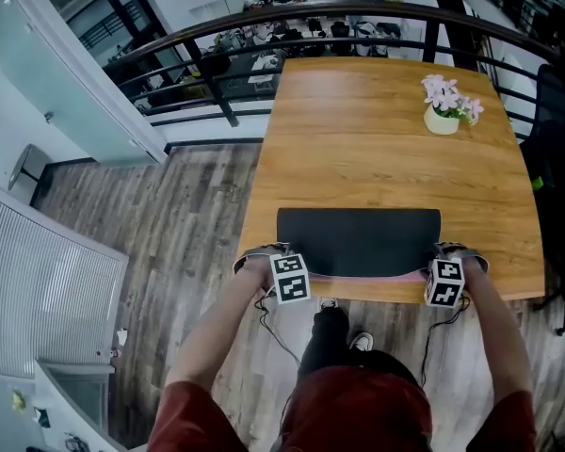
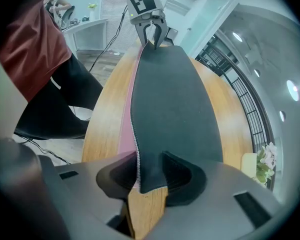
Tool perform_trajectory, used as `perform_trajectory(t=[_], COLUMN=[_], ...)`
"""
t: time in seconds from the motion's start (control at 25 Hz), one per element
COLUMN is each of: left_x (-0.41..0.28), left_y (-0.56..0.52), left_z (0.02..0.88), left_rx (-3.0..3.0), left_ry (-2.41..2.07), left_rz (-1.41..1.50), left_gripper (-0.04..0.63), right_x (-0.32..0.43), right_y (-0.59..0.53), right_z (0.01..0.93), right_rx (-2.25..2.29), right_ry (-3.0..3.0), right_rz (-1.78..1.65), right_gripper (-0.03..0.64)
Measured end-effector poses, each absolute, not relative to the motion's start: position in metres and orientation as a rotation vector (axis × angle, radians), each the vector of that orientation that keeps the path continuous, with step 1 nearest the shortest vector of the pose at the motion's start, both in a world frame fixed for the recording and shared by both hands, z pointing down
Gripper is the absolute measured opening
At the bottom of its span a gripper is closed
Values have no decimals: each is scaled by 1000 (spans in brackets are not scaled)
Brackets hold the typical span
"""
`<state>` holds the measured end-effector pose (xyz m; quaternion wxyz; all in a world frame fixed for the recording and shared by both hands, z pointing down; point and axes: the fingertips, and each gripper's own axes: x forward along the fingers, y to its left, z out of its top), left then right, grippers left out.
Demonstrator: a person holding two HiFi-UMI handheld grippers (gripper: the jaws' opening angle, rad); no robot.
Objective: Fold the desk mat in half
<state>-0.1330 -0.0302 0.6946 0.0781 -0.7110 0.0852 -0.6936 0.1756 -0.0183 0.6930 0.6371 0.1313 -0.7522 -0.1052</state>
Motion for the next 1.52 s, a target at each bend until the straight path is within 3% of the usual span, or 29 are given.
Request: perform_trajectory(t=[0.28, 0.36, 0.64, 1.08, 1.4, 1.52], left_x=[-138, -139, -142, -142, -141, -140], left_y=[-20, -16, -12, 1, 5, 14], left_z=[695, 696, 695, 696, 696, 694], left_rx=[-2170, -2203, -2201, -2194, -2266, -2356], left_ry=[211, 214, 213, 156, 146, 133], left_rz=[-2132, -2133, -2132, -2190, -2198, -2208], left_gripper=[144, 105, 70, 44, 57, 168], right_x=[183, 181, 180, 182, 182, 181], right_y=[-9, -3, -1, 13, 21, 30], right_z=[695, 696, 695, 696, 698, 699], right_rx=[284, 273, 273, 205, 213, 204], right_ry=[-1734, -1750, -1750, -1752, -1790, -1795], right_rz=[-130, -91, -123, -67, -24, 3], right_gripper=[137, 82, 29, 28, 82, 172])
